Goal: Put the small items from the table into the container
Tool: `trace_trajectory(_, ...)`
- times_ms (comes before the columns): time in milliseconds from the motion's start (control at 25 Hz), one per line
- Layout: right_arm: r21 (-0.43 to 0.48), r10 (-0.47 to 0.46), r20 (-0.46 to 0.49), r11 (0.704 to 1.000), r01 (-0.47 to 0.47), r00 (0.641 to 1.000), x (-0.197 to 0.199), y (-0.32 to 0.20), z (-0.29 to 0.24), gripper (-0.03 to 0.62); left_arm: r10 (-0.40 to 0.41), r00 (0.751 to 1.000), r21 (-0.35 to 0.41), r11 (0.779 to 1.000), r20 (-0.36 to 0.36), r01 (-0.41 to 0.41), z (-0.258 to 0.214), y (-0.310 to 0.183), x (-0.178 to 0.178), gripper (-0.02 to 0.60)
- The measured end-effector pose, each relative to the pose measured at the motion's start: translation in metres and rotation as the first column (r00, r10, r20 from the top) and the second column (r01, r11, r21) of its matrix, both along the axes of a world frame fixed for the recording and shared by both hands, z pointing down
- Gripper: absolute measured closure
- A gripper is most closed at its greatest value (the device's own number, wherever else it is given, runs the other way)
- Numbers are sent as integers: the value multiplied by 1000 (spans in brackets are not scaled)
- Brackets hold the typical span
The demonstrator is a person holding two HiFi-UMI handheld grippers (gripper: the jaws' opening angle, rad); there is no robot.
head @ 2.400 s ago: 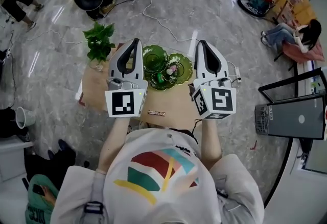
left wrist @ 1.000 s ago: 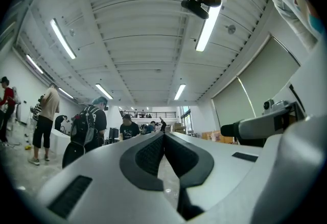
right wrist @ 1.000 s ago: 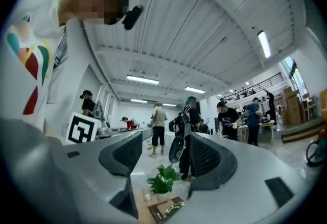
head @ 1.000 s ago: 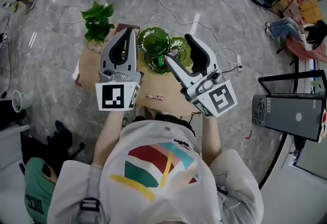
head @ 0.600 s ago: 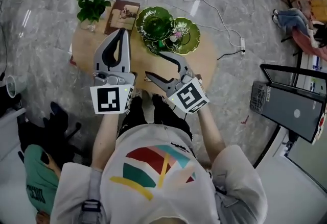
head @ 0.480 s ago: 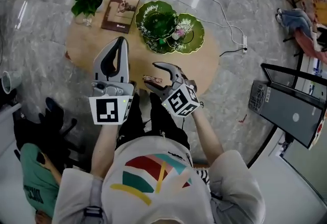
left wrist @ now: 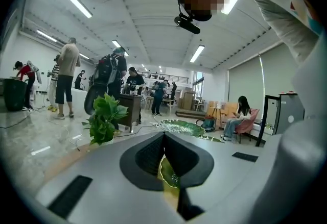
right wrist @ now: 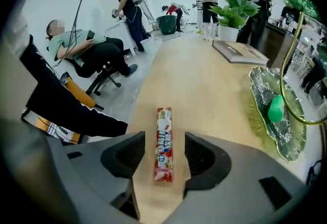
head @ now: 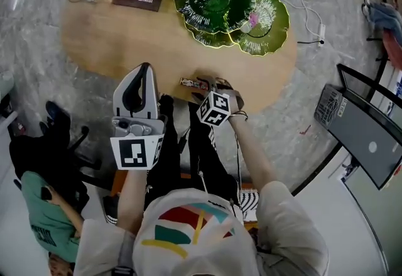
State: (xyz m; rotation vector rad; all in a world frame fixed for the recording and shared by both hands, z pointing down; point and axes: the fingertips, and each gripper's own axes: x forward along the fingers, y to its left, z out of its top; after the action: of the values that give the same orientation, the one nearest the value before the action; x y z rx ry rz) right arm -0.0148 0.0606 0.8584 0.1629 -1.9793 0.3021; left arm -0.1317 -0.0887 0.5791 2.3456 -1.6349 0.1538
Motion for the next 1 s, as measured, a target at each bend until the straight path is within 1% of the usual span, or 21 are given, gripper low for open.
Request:
trace_trajectory(120,12,17,-50,1000,-16,999,1,-7,14,349,-5,1000,-17,1000,5,5,13,1,-3,574)
trace_trajectory(280,29,-12,-100,999,15,995,2,-6,16,419,-12,1000,-5,1000,3,12,9,-4,-2,574)
trace_trajectory(320,26,-23,-113,999,27,993,2,-4,16,455,-13,1000,0,1000,0,13,6,-5,-1,574)
trace_trajectory(360,21,-34,-129,999,37,991,1,-2,17,478,-14,1000,5,1000,-2,14,3,-6,-1,574)
trace_trajectory(440,4,-40,-156,999,41,987,0,-1,18,482,-14,1000,17,1000,-7,14,-4,-7,-1,574)
trace_trajectory(520,-6,-18,-164,1000,18,986,-1,-4,14,482,-14,1000,39,999,-14,15,-14,-11,0,574)
trace_trajectory(600,10,11,-160,1000,-10,987,-6,-10,3,482,-14,1000,60,998,-14,15,-27,-15,0,574)
trace_trajectory(680,42,35,-134,999,-30,990,-16,-20,-18,482,-18,1000,86,996,-14,19,-44,-20,0,574)
trace_trajectory(800,136,85,-74,988,-74,994,-30,-50,-61,482,-20,999,128,991,-39,24,-79,-29,1,574)
trace_trajectory(920,234,173,26,957,-175,985,-42,-82,-135,482,-40,998,183,982,-57,50,-131,-36,-4,574)
trace_trajectory(1000,259,242,126,928,-267,962,-51,-98,-195,482,-58,996,225,972,-62,71,-173,-37,-8,574)
